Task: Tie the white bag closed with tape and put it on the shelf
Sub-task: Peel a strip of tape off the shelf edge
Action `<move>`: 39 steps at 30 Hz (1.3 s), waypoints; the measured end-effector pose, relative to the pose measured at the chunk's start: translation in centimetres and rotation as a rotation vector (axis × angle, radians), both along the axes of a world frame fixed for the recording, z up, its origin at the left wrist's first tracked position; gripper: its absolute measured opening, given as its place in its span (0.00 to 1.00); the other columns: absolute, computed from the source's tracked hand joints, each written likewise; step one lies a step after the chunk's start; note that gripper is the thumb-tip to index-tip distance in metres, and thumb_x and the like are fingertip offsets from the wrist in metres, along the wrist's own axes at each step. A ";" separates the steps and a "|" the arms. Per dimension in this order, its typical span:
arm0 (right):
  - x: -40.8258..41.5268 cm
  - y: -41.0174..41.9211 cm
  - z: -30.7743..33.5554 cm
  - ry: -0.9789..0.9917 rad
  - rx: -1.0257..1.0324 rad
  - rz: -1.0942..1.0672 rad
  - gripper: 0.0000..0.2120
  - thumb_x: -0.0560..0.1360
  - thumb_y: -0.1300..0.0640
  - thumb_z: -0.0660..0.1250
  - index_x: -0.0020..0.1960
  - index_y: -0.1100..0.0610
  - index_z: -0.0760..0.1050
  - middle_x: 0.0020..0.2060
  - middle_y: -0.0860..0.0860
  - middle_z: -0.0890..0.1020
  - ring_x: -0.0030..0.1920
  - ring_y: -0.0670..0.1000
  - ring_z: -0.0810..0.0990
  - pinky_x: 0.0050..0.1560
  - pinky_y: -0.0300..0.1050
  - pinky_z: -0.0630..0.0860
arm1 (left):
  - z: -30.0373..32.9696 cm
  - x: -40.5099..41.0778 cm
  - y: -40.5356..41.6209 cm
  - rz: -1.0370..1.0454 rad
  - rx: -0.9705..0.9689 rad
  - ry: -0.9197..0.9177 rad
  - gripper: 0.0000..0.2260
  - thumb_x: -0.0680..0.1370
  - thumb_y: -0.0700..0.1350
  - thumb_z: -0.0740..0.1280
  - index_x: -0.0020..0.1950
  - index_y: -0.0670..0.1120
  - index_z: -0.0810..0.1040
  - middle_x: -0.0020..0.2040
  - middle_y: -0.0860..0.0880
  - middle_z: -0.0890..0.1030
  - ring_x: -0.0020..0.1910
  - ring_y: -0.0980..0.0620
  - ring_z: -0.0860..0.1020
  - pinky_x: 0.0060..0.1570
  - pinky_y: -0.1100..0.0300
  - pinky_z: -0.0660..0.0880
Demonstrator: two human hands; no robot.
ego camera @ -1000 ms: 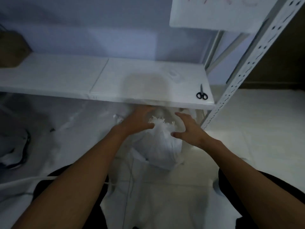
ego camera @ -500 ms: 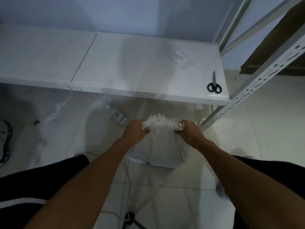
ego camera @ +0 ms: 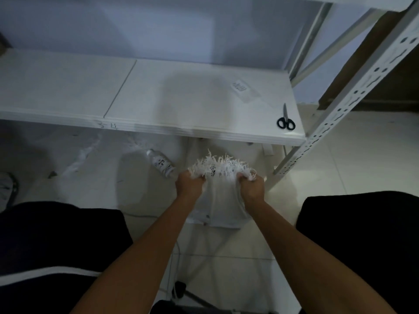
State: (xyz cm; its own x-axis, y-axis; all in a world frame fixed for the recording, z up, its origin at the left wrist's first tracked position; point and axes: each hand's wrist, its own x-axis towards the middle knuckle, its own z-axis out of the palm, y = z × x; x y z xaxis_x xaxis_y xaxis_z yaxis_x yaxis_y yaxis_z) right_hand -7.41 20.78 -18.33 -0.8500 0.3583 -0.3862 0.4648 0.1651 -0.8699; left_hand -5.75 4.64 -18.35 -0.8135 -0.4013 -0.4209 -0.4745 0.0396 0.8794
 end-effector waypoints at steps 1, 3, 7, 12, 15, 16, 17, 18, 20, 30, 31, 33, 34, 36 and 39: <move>0.2 -0.5 -0.2 -0.006 -0.069 -0.044 0.11 0.76 0.60 0.68 0.54 0.65 0.78 0.44 0.57 0.82 0.48 0.55 0.80 0.51 0.46 0.76 | -0.2 0.1 0.4 0.050 0.031 -0.019 0.04 0.73 0.41 0.72 0.47 0.46 0.81 0.44 0.44 0.84 0.42 0.45 0.82 0.41 0.57 0.76; 0.6 -1.3 -1.0 0.001 -0.132 -0.024 0.10 0.76 0.57 0.67 0.54 0.62 0.79 0.43 0.55 0.81 0.45 0.54 0.79 0.48 0.47 0.76 | -0.9 0.2 1.2 0.090 0.055 -0.060 0.07 0.72 0.43 0.72 0.50 0.46 0.82 0.45 0.44 0.84 0.44 0.45 0.82 0.43 0.56 0.77; 1.7 -3.2 -2.8 0.008 -0.141 0.213 0.10 0.79 0.53 0.63 0.55 0.54 0.80 0.51 0.53 0.84 0.52 0.52 0.83 0.55 0.49 0.79 | -2.2 0.8 2.8 0.060 0.041 -0.089 0.02 0.74 0.44 0.68 0.42 0.50 0.80 0.40 0.48 0.83 0.40 0.47 0.81 0.39 0.57 0.75; 1.0 -5.2 -3.7 -0.177 -0.169 0.431 0.15 0.83 0.54 0.55 0.63 0.54 0.76 0.62 0.55 0.80 0.62 0.53 0.78 0.68 0.50 0.72 | -2.9 0.1 3.8 0.096 0.071 -0.104 0.15 0.76 0.46 0.63 0.61 0.45 0.78 0.55 0.45 0.83 0.52 0.46 0.80 0.56 0.50 0.77; -0.1 -5.0 -1.3 -0.247 -0.353 0.436 0.16 0.84 0.52 0.54 0.63 0.56 0.75 0.57 0.55 0.81 0.60 0.54 0.78 0.66 0.49 0.72 | -2.3 0.3 4.4 0.125 0.150 -0.134 0.14 0.79 0.40 0.60 0.64 0.39 0.76 0.59 0.42 0.80 0.57 0.45 0.78 0.54 0.56 0.72; 0.0 -4.7 -0.4 -0.235 -0.395 0.442 0.17 0.84 0.51 0.54 0.64 0.58 0.75 0.55 0.55 0.81 0.59 0.54 0.79 0.65 0.46 0.73 | -2.4 0.2 4.3 0.077 0.028 -0.182 0.14 0.80 0.39 0.59 0.64 0.38 0.75 0.59 0.41 0.80 0.56 0.46 0.78 0.52 0.58 0.73; 0.0 -4.3 0.6 -0.190 -0.434 0.462 0.19 0.83 0.48 0.56 0.63 0.58 0.76 0.54 0.54 0.82 0.58 0.52 0.79 0.64 0.43 0.73 | -1.8 -0.1 4.1 -0.074 -0.052 -0.136 0.14 0.80 0.40 0.59 0.63 0.37 0.76 0.56 0.40 0.81 0.50 0.48 0.79 0.47 0.60 0.75; 0.1 -4.0 1.4 -0.148 -0.376 0.518 0.20 0.79 0.41 0.59 0.61 0.53 0.79 0.55 0.51 0.82 0.58 0.49 0.79 0.61 0.39 0.74 | -0.8 -0.8 3.4 -0.297 -0.127 -0.113 0.15 0.80 0.43 0.61 0.62 0.35 0.76 0.50 0.40 0.82 0.44 0.49 0.79 0.42 0.62 0.77; -0.7 -2.9 3.1 -0.207 -0.102 0.669 0.28 0.70 0.27 0.59 0.56 0.45 0.81 0.59 0.48 0.81 0.59 0.48 0.79 0.59 0.37 0.72 | 0.5 -2.1 0.9 -0.460 -0.244 -0.048 0.15 0.76 0.47 0.66 0.55 0.36 0.78 0.41 0.45 0.81 0.39 0.47 0.79 0.44 0.54 0.80; -14.8 4.9 11.4 0.069 0.672 0.620 0.18 0.78 0.53 0.66 0.63 0.62 0.77 0.64 0.59 0.78 0.64 0.58 0.76 0.65 0.44 0.68 | 11.4 -7.3 -1.7 -0.618 -0.548 0.370 0.12 0.72 0.42 0.72 0.55 0.46 0.79 0.51 0.47 0.80 0.48 0.49 0.80 0.45 0.58 0.76; -16.0 5.1 11.6 0.063 0.687 0.602 0.17 0.77 0.54 0.66 0.63 0.62 0.77 0.63 0.58 0.79 0.64 0.58 0.76 0.66 0.43 0.67 | 11.7 -8.3 -1.7 -0.633 -0.560 0.423 0.12 0.73 0.43 0.72 0.56 0.47 0.79 0.52 0.47 0.80 0.48 0.50 0.80 0.45 0.59 0.76; -18.2 5.3 11.4 0.047 0.713 0.590 0.17 0.77 0.55 0.65 0.63 0.62 0.77 0.62 0.58 0.79 0.63 0.58 0.77 0.64 0.43 0.68 | 12.0 -10.6 -1.5 -0.639 -0.559 0.509 0.12 0.74 0.44 0.72 0.56 0.47 0.78 0.52 0.47 0.80 0.49 0.51 0.80 0.48 0.58 0.77; -19.0 5.3 11.2 0.039 0.726 0.581 0.17 0.77 0.56 0.65 0.63 0.62 0.76 0.62 0.58 0.79 0.62 0.59 0.78 0.63 0.43 0.70 | 12.0 -11.8 -1.3 -0.640 -0.564 0.538 0.12 0.74 0.44 0.71 0.57 0.47 0.78 0.52 0.48 0.80 0.49 0.51 0.80 0.49 0.56 0.78; -20.3 5.2 10.5 0.040 0.761 0.586 0.17 0.77 0.57 0.65 0.63 0.63 0.76 0.63 0.59 0.78 0.62 0.60 0.77 0.63 0.45 0.71 | 11.4 -14.4 -0.6 -0.670 -0.588 0.562 0.13 0.74 0.45 0.71 0.57 0.47 0.78 0.53 0.48 0.81 0.49 0.50 0.79 0.51 0.53 0.79; -22.1 4.8 9.4 0.043 0.846 0.595 0.15 0.78 0.60 0.63 0.62 0.65 0.76 0.64 0.60 0.77 0.64 0.60 0.75 0.64 0.45 0.68 | 10.0 -18.7 1.3 -0.693 -0.591 0.533 0.12 0.74 0.45 0.71 0.57 0.48 0.78 0.53 0.49 0.80 0.49 0.50 0.79 0.52 0.54 0.79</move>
